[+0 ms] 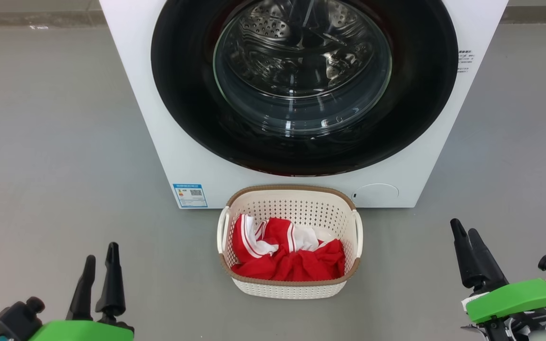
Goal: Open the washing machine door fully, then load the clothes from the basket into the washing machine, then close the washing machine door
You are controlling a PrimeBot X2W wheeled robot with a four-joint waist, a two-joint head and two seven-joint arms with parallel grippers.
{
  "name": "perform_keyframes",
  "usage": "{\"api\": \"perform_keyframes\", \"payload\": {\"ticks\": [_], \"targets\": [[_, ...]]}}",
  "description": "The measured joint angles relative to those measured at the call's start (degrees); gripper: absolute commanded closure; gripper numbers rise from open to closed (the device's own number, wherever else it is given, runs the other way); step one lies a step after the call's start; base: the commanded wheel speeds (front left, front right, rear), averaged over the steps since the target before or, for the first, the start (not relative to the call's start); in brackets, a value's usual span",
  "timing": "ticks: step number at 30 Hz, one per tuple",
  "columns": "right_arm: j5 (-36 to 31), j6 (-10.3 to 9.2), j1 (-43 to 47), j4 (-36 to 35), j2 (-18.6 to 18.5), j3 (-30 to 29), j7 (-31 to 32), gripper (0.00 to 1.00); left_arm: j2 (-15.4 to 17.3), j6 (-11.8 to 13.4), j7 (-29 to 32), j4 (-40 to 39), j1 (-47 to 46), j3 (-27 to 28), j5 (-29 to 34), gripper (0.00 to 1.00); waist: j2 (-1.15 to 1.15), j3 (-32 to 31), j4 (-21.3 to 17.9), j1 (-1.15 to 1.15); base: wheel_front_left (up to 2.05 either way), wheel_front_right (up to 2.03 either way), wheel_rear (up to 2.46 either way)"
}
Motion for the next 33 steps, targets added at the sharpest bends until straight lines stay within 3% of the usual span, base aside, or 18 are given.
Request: {"api": "perform_keyframes", "payload": {"ticks": [14,33], "targets": [[-13.32,0.00,-1.16,2.58,-0.18,-0.25,-2.03,0.00,0.01,0.31,-2.12,1.00,-0.03,-0.12,10.51,0.00,0.00,-0.25,0.34,0.00,0.00,0.00,0.00],[-26.18,0.01,-2.47,2.59,-1.98,1.11,-5.49,0.00,0.13,0.43,-5.57,0.11,-0.21,-0.13,21.81,0.00,0.00,-0.56,0.52,0.00,0.00,0.00,0.00]]}}
